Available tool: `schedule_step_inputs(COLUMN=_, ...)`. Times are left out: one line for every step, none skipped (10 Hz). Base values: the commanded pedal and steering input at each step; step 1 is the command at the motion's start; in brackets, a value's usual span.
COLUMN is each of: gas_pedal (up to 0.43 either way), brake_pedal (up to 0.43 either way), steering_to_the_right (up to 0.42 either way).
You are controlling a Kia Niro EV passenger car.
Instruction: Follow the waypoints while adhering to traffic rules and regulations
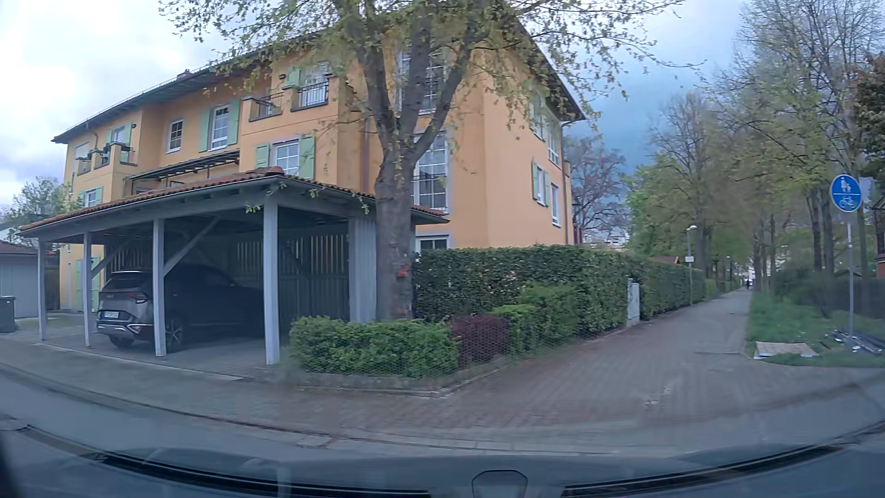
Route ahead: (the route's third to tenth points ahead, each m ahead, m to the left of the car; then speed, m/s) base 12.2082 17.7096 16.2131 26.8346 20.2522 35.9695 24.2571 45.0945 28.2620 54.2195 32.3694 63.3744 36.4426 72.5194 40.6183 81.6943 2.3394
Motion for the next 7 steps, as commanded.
schedule_step_inputs(gas_pedal=0.197, brake_pedal=0.000, steering_to_the_right=-0.785)
schedule_step_inputs(gas_pedal=0.197, brake_pedal=0.000, steering_to_the_right=-0.781)
schedule_step_inputs(gas_pedal=0.197, brake_pedal=0.000, steering_to_the_right=-0.771)
schedule_step_inputs(gas_pedal=0.197, brake_pedal=0.000, steering_to_the_right=-0.756)
schedule_step_inputs(gas_pedal=0.189, brake_pedal=0.000, steering_to_the_right=-0.740)
schedule_step_inputs(gas_pedal=0.087, brake_pedal=0.000, steering_to_the_right=-0.716)
schedule_step_inputs(gas_pedal=0.000, brake_pedal=0.000, steering_to_the_right=-0.696)
